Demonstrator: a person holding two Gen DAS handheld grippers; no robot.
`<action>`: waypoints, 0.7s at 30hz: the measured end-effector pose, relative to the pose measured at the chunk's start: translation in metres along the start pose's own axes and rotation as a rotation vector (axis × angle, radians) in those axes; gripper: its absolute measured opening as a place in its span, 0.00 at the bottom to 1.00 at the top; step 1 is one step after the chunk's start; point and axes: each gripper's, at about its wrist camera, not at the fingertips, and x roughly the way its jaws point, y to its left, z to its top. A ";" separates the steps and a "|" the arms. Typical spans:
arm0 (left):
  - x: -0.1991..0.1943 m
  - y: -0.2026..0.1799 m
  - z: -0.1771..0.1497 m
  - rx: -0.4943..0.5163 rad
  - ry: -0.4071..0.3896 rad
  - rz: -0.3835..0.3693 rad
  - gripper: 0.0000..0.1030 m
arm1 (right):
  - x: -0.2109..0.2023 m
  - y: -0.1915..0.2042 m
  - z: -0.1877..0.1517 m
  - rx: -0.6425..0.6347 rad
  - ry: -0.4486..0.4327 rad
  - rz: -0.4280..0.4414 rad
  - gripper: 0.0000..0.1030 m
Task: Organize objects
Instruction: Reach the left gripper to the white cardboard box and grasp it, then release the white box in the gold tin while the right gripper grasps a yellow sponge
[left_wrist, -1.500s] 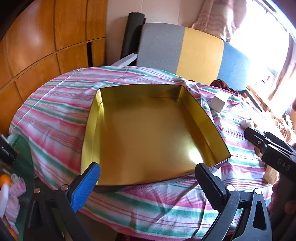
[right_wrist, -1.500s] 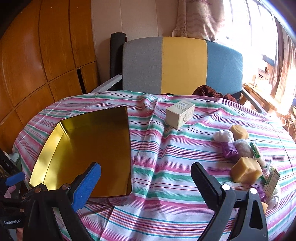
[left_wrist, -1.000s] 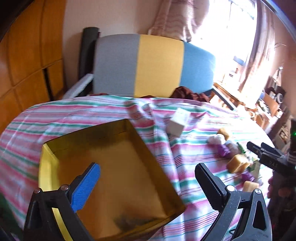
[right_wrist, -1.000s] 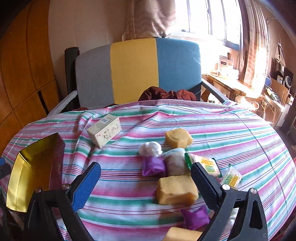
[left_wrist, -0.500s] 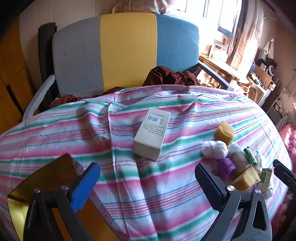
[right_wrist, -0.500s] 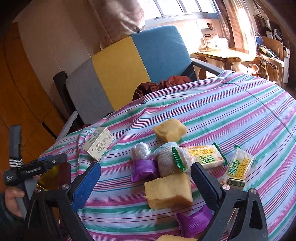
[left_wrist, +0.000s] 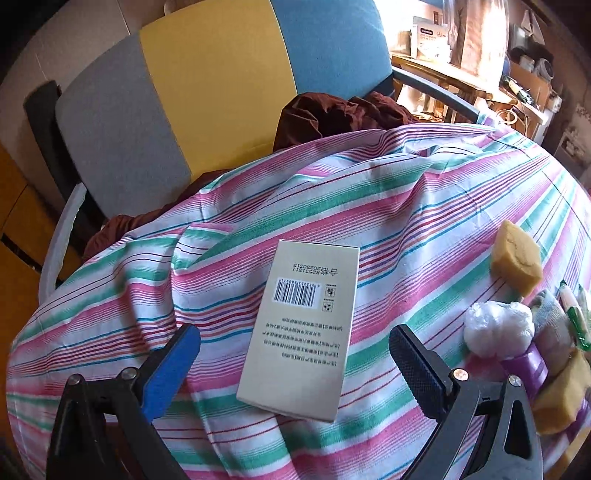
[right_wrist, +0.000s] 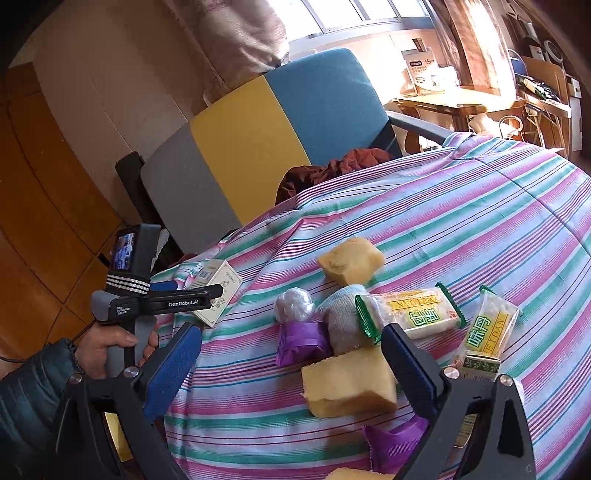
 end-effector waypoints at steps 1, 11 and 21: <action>0.004 0.000 0.001 -0.003 0.006 -0.006 0.72 | 0.000 -0.002 0.000 0.005 -0.001 -0.003 0.97; -0.041 -0.019 -0.044 -0.062 -0.050 -0.094 0.49 | -0.002 -0.011 0.003 0.045 -0.013 -0.026 0.97; -0.110 -0.045 -0.121 -0.095 -0.094 -0.154 0.49 | 0.004 -0.026 0.004 0.102 0.013 -0.057 0.97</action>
